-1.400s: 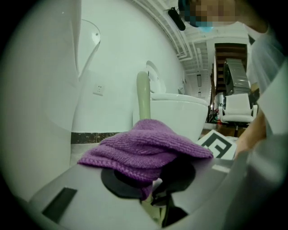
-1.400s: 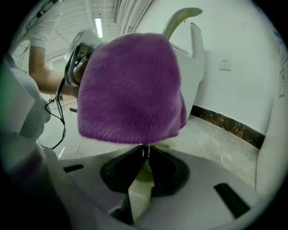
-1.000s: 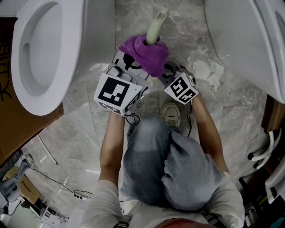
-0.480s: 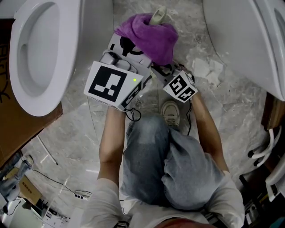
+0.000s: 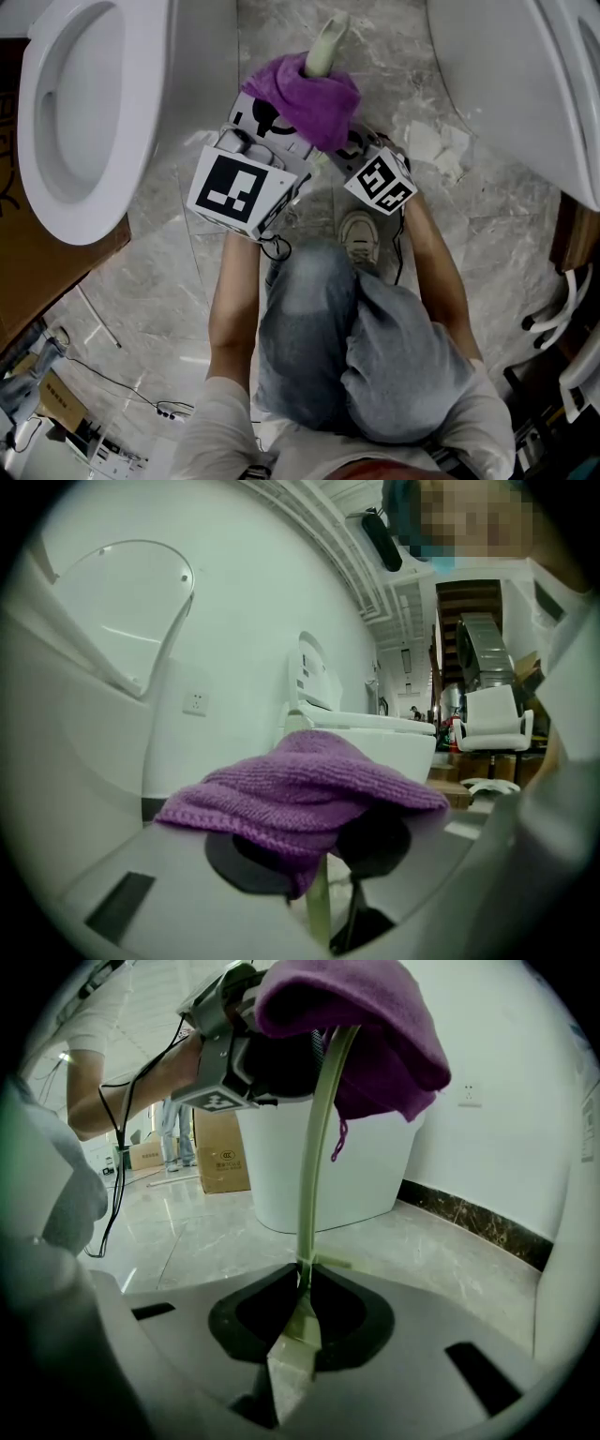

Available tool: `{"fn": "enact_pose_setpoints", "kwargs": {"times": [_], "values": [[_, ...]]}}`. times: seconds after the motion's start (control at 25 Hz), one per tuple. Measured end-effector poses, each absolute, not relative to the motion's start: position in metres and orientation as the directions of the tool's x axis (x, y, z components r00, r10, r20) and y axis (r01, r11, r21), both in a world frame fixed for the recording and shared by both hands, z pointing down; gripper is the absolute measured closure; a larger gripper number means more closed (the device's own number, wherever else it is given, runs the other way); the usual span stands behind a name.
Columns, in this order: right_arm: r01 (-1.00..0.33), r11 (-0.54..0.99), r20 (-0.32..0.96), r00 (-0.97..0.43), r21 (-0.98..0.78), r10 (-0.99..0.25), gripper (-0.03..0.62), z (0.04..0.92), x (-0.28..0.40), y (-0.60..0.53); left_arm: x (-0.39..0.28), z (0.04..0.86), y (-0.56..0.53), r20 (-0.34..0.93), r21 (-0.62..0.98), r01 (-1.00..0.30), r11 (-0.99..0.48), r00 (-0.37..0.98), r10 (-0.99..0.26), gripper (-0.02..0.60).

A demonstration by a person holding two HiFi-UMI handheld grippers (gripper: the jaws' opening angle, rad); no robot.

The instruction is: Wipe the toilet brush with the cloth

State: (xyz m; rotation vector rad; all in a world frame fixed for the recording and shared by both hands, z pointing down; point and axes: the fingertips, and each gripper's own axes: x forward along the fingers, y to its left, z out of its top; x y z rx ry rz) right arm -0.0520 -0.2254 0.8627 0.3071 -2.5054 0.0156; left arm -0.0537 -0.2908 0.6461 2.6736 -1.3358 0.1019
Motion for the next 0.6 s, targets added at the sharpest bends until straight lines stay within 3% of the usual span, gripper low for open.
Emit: {"fn": "enact_pose_setpoints", "kwargs": {"times": [0.24,0.6], "values": [[-0.223,0.973,0.577,-0.787,0.066,-0.219,0.551,0.863,-0.051,-0.226,-0.052,0.692,-0.275,0.159,0.145,-0.791,-0.594,0.611,-0.775,0.485],[-0.224,0.972,0.569,-0.792,0.070,-0.223,0.551,0.859,-0.052,-0.225,-0.047,0.744,-0.260,0.211,0.161,-0.782,-0.602,0.623,-0.753,0.492]]}}
